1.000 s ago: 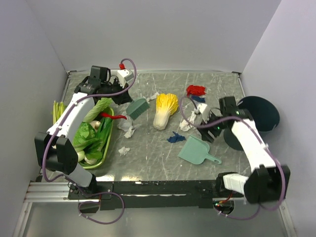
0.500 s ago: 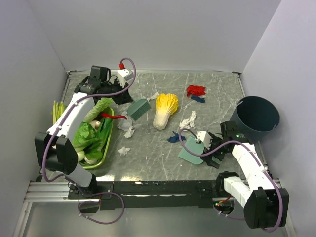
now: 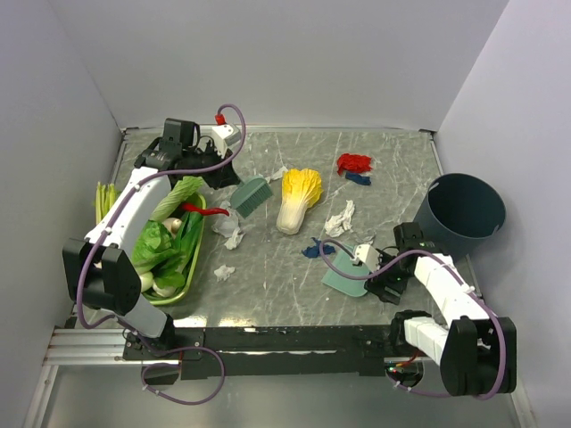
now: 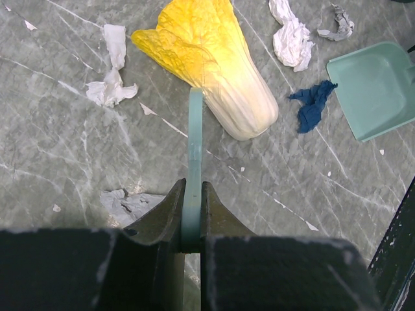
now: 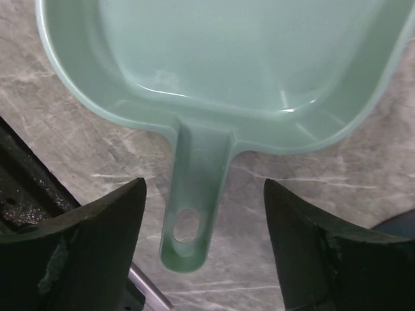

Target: Sweep away the paper scraps from the table

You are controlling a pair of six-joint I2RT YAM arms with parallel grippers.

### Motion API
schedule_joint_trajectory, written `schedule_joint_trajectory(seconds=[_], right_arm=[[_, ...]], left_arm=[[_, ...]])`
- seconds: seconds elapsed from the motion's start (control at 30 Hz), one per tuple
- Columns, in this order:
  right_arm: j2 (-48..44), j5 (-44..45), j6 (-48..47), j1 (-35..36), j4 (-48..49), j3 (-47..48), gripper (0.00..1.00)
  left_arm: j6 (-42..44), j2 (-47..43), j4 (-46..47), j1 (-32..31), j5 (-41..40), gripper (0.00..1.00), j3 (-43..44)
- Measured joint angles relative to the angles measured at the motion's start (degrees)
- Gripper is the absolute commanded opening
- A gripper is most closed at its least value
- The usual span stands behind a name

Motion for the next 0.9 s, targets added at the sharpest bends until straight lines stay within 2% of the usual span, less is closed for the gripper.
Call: schedule_joint_trajectory(seconds=[0.13, 0.4, 0.7, 0.77, 0.9], right_arm=[[1.22, 0.39, -0.33, 0.0, 0.68, -0.57, 0.62], [1.25, 0.39, -0.79, 0.0, 0.28, -0.5, 0.49], [-1.29, 1.92, -1.18, 0.0, -1.36, -0.28, 0.22], [-0.81, 2.23, -1.27, 0.0, -1.97, -0.17, 0.22], [2.14, 2.89, -1.14, 0.0, -2.58, 1.09, 0.13]], left_arm=[[0.0, 0.0, 0.0, 0.0, 0.0, 0.01, 0.02], [0.31, 0.02, -0.31, 0.0, -0.63, 0.01, 1.73], [3.91, 0.57, -1.66, 0.0, -3.43, 0.01, 6.21], [4.5, 0.68, -1.6, 0.0, -4.07, 0.01, 6.56], [4.52, 0.81, -1.25, 0.0, -6.4, 0.01, 6.58]])
